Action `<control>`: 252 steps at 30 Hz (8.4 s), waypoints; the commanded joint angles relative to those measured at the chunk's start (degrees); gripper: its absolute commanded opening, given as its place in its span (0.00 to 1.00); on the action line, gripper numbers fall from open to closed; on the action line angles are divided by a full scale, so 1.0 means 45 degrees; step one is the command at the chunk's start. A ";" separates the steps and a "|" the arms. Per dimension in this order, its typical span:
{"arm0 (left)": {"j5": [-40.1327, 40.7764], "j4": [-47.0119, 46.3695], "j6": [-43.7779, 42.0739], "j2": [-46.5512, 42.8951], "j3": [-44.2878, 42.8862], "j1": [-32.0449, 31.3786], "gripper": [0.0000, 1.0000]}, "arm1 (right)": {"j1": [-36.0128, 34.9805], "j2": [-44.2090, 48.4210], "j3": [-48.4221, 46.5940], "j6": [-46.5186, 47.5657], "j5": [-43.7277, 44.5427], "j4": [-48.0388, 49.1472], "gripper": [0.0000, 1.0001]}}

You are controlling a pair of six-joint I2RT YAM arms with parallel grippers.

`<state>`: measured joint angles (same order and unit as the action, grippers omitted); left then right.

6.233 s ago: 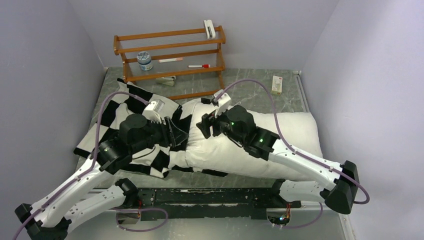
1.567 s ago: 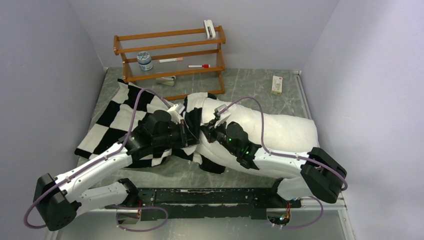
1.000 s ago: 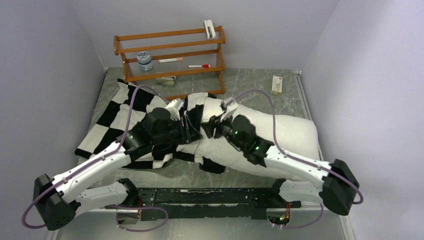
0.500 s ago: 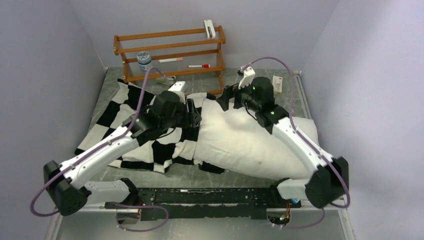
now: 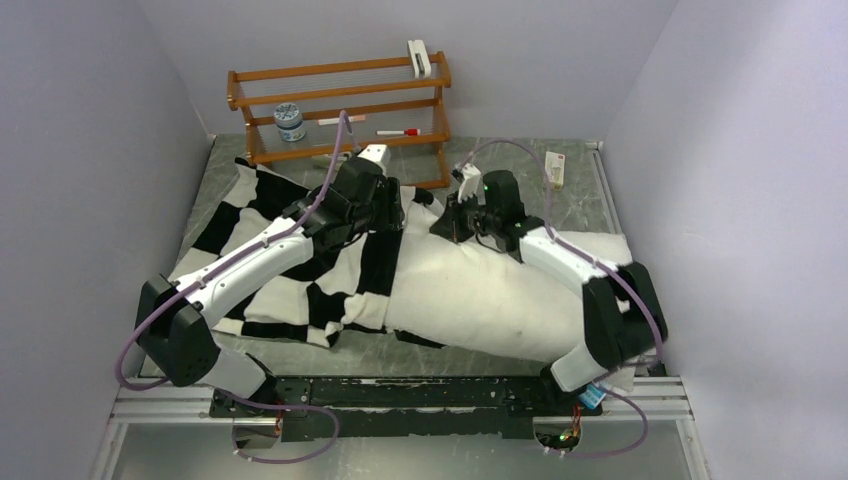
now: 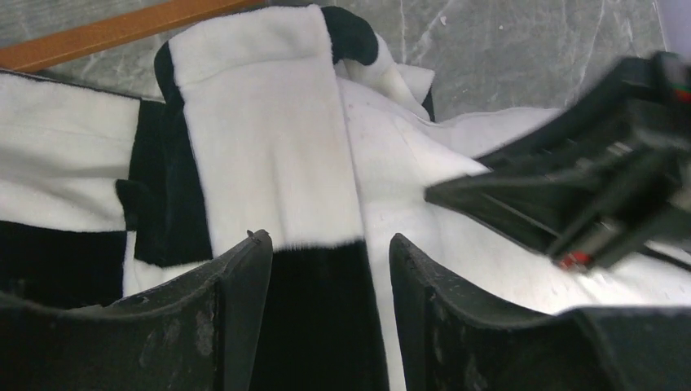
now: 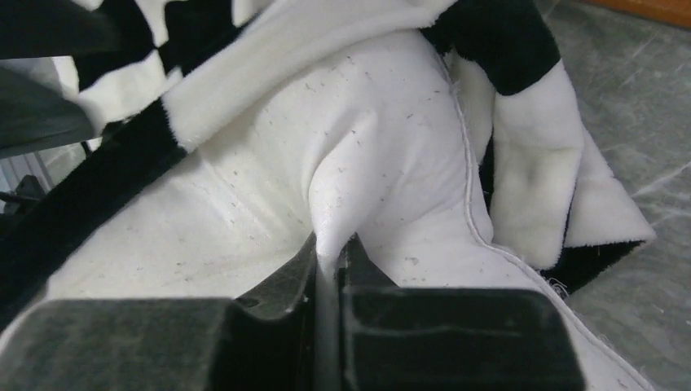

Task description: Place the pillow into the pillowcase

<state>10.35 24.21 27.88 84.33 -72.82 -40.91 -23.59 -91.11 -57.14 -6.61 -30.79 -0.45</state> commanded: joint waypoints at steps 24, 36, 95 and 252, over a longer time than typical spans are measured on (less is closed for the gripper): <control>-0.3994 -0.3178 -0.0181 0.0087 -0.0632 -0.1093 0.05 | -0.2227 0.3430 0.4761 -0.4919 0.2598 0.6015 0.00; -0.5281 -0.5936 0.1283 0.0234 0.1540 -0.1681 0.05 | -0.2168 0.3219 0.5768 -0.6227 0.6090 0.8435 0.00; 0.0537 0.2461 0.1822 -0.5044 0.4371 -0.2578 0.59 | -0.5752 0.4121 0.3156 -0.0986 0.7197 0.4540 0.00; -0.1923 0.1622 0.0817 -0.3874 0.3235 -0.1213 0.57 | -0.1140 0.5183 0.0726 0.1650 0.1588 -0.1798 0.76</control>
<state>2.37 30.89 30.06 68.60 -59.22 -46.44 -28.82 -72.18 -51.88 -12.91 -15.66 4.97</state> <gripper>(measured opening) 0.563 0.736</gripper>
